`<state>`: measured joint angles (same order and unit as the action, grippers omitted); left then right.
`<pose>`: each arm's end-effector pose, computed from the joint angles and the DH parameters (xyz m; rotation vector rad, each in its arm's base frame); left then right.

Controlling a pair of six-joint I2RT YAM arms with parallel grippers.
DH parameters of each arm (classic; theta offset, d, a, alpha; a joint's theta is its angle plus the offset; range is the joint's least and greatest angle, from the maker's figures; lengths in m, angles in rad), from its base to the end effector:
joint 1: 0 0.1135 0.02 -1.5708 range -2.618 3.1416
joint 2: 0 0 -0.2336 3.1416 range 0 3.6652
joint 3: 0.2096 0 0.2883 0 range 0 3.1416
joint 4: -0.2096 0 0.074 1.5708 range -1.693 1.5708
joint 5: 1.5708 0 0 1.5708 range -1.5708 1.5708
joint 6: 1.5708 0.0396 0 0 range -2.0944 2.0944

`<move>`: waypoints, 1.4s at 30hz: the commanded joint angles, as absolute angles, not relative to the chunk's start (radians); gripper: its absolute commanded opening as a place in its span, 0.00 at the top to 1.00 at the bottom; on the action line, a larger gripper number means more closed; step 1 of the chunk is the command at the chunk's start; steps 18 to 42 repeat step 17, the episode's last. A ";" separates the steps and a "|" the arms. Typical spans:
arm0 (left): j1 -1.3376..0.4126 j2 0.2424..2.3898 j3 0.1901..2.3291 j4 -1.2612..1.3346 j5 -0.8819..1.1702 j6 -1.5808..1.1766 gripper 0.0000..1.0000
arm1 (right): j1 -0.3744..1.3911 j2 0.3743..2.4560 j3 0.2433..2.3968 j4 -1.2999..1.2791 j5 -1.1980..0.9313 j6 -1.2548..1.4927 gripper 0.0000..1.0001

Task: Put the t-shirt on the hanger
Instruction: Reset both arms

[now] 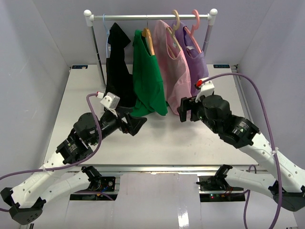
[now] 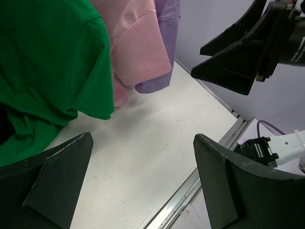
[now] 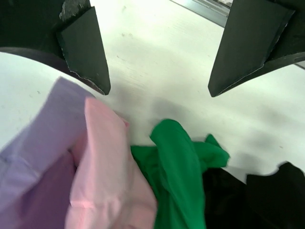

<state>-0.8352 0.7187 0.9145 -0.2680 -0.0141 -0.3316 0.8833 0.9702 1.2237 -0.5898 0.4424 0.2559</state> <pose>0.1497 -0.1645 0.3728 0.4170 1.6662 -0.8701 0.1715 0.1821 0.3988 -0.2925 1.8667 0.3609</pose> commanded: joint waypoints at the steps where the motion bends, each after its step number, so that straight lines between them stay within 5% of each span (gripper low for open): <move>1: -0.836 0.673 0.896 -0.243 0.036 -0.299 0.02 | 0.885 0.805 1.119 -0.550 0.461 0.263 0.10; 12: -0.836 0.612 0.879 -0.305 0.088 -0.264 0.02 | 0.885 0.537 0.939 -0.464 0.404 0.267 0.10; 42: -0.836 0.591 0.876 -0.314 0.095 -0.274 0.02 | 0.886 0.521 0.937 -0.480 0.404 0.265 0.10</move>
